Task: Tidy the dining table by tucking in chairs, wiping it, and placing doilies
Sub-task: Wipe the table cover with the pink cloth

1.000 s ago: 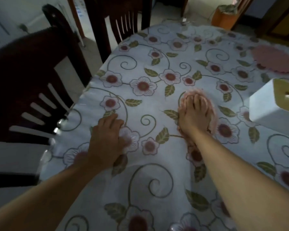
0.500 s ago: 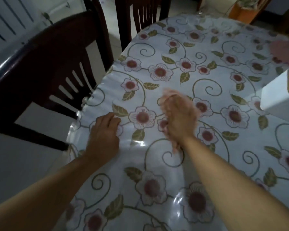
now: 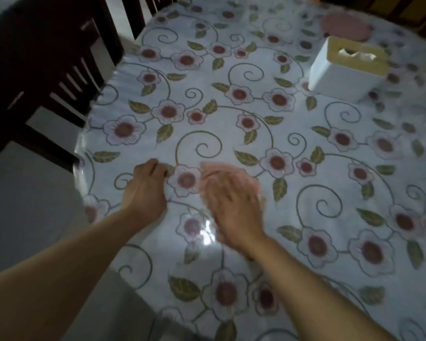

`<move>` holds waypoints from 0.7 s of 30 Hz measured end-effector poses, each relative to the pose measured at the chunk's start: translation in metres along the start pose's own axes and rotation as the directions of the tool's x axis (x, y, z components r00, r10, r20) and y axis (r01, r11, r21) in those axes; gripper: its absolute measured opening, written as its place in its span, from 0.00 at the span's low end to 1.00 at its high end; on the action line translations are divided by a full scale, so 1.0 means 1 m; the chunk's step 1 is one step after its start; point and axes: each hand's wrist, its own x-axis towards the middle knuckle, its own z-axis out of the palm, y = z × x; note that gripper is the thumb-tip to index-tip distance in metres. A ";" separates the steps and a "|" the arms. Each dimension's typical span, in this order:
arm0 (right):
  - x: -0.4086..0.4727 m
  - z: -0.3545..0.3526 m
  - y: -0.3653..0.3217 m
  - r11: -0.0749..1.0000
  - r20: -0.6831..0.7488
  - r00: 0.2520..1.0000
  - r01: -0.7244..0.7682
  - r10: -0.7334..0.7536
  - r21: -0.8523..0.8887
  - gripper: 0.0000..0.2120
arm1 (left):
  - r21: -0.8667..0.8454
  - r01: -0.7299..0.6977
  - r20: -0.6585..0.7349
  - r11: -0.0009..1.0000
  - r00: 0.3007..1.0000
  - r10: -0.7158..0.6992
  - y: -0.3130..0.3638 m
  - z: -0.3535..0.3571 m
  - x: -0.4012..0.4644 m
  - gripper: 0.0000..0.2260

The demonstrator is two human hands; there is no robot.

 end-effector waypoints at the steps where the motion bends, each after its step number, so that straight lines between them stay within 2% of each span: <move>1: -0.014 -0.009 0.025 0.986 -0.040 0.986 -0.165 0.163 -0.032 0.26 | 0.014 -0.031 0.020 0.999 0.999 0.031 0.008 0.004 -0.013 0.21; 3: -0.037 -0.024 0.060 0.907 -0.067 0.913 -0.408 0.403 -0.098 0.28 | 0.053 -0.069 0.071 0.996 0.995 0.065 0.019 0.011 -0.033 0.22; 5: -0.064 -0.025 0.057 0.864 -0.062 0.869 -0.494 0.490 -0.099 0.30 | 0.054 -0.103 0.096 0.993 0.991 0.097 0.029 0.016 -0.055 0.21; 7: -0.091 -0.012 0.019 0.901 -0.062 0.900 -0.434 0.432 -0.022 0.29 | 0.029 -0.121 0.121 0.992 0.986 0.116 0.038 0.019 -0.076 0.19; 8: -0.107 -0.005 -0.005 0.939 -0.045 0.938 -0.344 0.343 -0.003 0.28 | 0.025 -0.120 0.148 0.993 0.982 0.115 0.042 0.020 -0.086 0.20; 9: -0.125 0.002 -0.028 0.976 -0.044 0.975 -0.217 0.217 0.008 0.27 | 0.036 -0.123 0.185 0.992 0.976 0.115 0.046 0.020 -0.095 0.25; 11: -0.157 0.005 -0.057 0.999 -0.044 0.999 -0.024 0.025 0.029 0.26 | 0.073 -0.141 0.278 0.987 0.953 0.116 0.052 0.020 -0.113 0.37; 13: -0.178 -0.001 -0.057 0.996 -0.099 0.995 0.033 -0.024 0.088 0.26 | 0.101 -0.168 0.326 0.980 0.937 0.127 0.058 0.020 -0.130 0.33; 15: -0.195 -0.015 -0.040 0.969 -0.179 0.984 0.026 0.019 0.244 0.22 | 0.111 -0.198 0.348 0.974 0.926 0.148 0.061 0.017 -0.143 0.25; 16: -0.202 -0.019 -0.033 0.951 -0.189 0.977 -0.035 0.097 0.307 0.22 | 0.111 -0.203 0.370 0.973 0.917 0.149 0.061 0.015 -0.149 0.22; 18: -0.215 -0.019 -0.022 0.931 -0.095 0.940 -0.302 0.326 0.208 0.27 | 0.096 -0.208 0.416 0.973 0.897 0.151 0.061 0.007 -0.155 0.20; 20: -0.219 -0.011 -0.017 0.828 -0.109 0.822 -0.546 0.559 0.131 0.30 | 0.097 -0.211 0.445 0.973 0.883 0.147 0.058 -0.003 -0.158 0.20; 21: -0.214 -0.010 -0.023 0.784 -0.120 0.775 -0.608 0.621 0.126 0.30 | 0.098 -0.206 0.439 0.973 0.887 0.144 0.055 -0.009 -0.158 0.20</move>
